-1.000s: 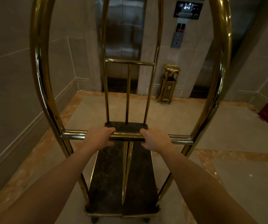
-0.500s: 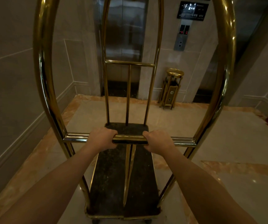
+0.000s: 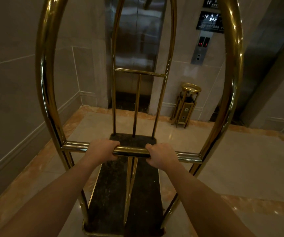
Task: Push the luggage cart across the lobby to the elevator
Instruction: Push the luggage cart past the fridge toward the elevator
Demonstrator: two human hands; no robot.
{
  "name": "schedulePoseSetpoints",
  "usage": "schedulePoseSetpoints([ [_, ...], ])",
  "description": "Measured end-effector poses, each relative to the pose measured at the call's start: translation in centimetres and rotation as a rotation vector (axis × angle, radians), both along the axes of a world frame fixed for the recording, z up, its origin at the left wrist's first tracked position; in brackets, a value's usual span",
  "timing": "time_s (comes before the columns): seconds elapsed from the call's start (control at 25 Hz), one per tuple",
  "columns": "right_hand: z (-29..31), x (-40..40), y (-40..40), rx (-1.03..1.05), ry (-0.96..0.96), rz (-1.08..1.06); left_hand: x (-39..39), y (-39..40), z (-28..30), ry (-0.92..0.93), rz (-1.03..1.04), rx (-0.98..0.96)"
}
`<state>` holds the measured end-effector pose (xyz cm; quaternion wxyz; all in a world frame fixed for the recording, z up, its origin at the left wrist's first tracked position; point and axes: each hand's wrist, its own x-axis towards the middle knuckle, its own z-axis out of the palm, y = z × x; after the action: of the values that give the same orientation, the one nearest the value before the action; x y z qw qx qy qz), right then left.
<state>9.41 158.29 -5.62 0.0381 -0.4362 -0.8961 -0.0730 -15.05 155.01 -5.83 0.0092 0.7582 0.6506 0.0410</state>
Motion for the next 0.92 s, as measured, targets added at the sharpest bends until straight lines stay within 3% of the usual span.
schedulePoseSetpoints([
  [0.92,0.1,-6.4,27.1,0.018,-0.011,-0.023,-6.6,27.2,-0.2,-0.046,-0.063,0.029],
])
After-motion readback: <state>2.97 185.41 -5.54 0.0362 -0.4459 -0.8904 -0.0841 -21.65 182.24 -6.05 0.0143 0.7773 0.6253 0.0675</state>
